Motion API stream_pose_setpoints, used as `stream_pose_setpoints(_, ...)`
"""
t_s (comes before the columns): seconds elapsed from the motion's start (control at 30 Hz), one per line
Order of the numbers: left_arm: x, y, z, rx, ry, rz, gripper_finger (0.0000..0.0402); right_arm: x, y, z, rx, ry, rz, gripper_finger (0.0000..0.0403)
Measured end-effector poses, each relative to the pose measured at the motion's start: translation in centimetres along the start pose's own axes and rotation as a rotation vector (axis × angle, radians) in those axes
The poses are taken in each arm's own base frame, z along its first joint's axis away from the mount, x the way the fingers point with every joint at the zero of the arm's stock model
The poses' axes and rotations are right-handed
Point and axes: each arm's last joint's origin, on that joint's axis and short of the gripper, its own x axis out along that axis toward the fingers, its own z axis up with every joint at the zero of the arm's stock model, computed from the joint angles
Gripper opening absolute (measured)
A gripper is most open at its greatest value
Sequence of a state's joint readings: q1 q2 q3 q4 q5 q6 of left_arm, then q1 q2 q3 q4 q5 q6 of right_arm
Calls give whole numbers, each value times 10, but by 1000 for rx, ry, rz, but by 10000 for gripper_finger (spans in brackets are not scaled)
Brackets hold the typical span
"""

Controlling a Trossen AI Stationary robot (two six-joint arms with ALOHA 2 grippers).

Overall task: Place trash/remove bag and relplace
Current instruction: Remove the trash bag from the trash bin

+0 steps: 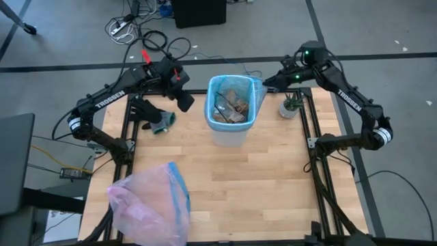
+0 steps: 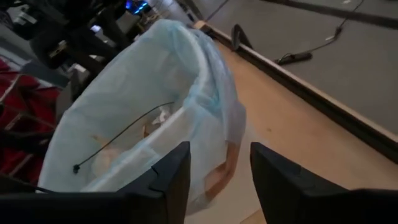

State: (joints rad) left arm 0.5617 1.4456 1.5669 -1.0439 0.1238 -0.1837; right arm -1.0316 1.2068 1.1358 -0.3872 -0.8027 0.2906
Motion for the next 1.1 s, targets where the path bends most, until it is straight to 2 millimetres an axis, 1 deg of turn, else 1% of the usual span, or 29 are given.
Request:
stream_pose_setpoints(0.13, 0, 0, 0, 2, -3, -1, 126, 6, -7, -1, 16, 20, 0, 139)
stream_pose_setpoints(0.2, 0, 0, 0, 2, -3, -1, 126, 9, -10, -1, 21, 26, 7, 120)
stream_pose_setpoints(0.27, 0, 0, 0, 2, -3, -1, 126, 10, -13, -1, 23, 35, 14, 86)
stream_pose_setpoints(0.33, 0, 0, 0, 2, -2, 0, 126, 10, -14, -1, 5, 40, 33, 36)
stream_pose_setpoints(0.37, 0, 0, 0, 2, -2, 0, 126, 9, -13, -1, -13, 38, 41, 19)
stream_pose_setpoints(0.4, 0, 0, 0, 2, -1, 0, 126, 8, -12, -1, -25, 33, 43, 11)
stream_pose_setpoints(0.57, 0, 1, 0, 1, -4, 20, 126, -2, 0, 3, -59, -12, 49, 1)
stream_pose_setpoints(0.8, 0, 0, 0, -23, -6, 19, 126, -28, 30, 14, -161, -123, 34, 0)
stream_pose_setpoints(0.9, 6, 1, -1, -52, -14, 2, 126, -32, 36, 15, -165, -130, 56, 0)
stream_pose_setpoints(0.97, 13, 1, -3, -83, -18, -62, 126, -31, 37, 14, -158, -122, 73, 0)
stream_pose_setpoints(1.1, 33, -3, -7, -152, -86, -308, 126, -28, 41, 12, -160, -110, 86, 0)
